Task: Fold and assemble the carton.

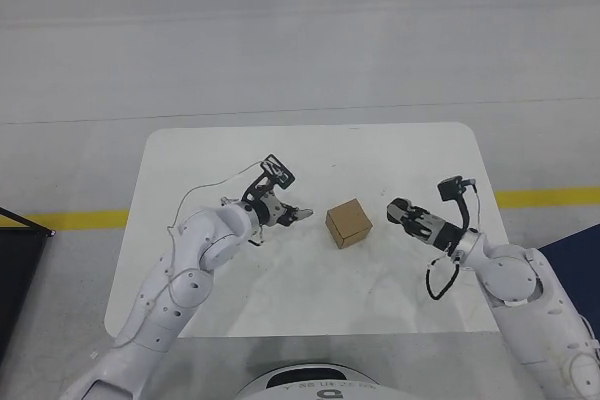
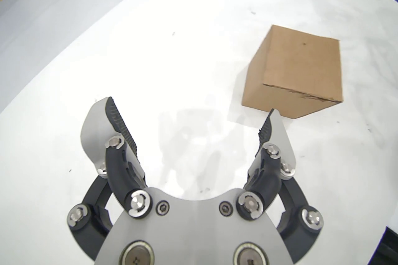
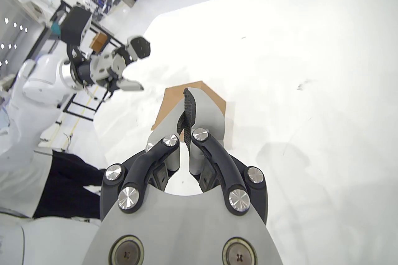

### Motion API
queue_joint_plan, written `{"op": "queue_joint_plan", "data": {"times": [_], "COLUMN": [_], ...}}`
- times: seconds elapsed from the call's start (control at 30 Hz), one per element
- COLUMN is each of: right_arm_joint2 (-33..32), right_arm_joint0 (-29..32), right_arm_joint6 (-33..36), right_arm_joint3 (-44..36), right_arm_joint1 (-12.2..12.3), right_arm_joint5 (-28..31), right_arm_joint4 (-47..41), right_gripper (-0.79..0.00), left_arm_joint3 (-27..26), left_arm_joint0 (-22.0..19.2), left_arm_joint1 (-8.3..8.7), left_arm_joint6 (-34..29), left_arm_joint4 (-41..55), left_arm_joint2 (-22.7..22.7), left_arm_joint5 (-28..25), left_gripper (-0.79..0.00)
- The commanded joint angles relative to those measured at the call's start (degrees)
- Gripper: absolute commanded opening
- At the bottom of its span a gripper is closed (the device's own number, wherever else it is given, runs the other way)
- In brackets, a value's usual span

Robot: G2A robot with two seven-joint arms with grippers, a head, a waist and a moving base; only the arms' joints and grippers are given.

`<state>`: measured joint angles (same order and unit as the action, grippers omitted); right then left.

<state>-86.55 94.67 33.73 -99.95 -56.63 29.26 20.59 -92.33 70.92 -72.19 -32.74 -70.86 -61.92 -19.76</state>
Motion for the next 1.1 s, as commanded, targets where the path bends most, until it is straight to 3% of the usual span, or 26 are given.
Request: {"op": "queue_joint_plan", "data": {"times": [0.0,0.27,0.47,0.73,0.93,1.07], "right_arm_joint2": [0.63,3.19,3.64,5.8,5.08,6.25], "right_arm_joint0": [-0.01,-0.44,-0.23,-2.77,-3.26,-4.32], "right_arm_joint6": [1.86,6.97,8.23,7.61,7.72,8.47], "right_arm_joint3": [-0.27,0.53,0.69,2.89,3.11,2.68], "right_arm_joint1": [0.09,0.33,0.55,0.36,0.56,0.5], "right_arm_joint5": [0.3,1.71,1.61,-2.77,-3.75,-3.99], "right_arm_joint4": [0.99,2.07,2.89,5.59,5.74,6.01], "right_gripper": [-0.785,-0.785,-0.785,-0.785,-0.785,-0.785], "left_arm_joint3": [0.89,10.51,14.29,11.37,7.83,5.24], "left_arm_joint0": [-1.3,-10.67,-13.73,-10.93,-7.14,-4.24], "left_arm_joint1": [-0.28,-3.45,-4.78,-3.59,-1.74,-0.51], "left_arm_joint6": [-0.61,-1.98,-2.07,-1.62,0.87,1.05], "left_arm_joint4": [-0.93,-1.33,-1.22,-2.05,-1.97,-2.39], "left_arm_joint2": [0.74,11.73,14.66,13.31,9.49,6.1], "left_arm_joint5": [2.49,3.62,4.36,-4.03,-12.32,-13.83], "left_gripper": [0.0,0.0,0.0,0.0,0.0,0.0]}}
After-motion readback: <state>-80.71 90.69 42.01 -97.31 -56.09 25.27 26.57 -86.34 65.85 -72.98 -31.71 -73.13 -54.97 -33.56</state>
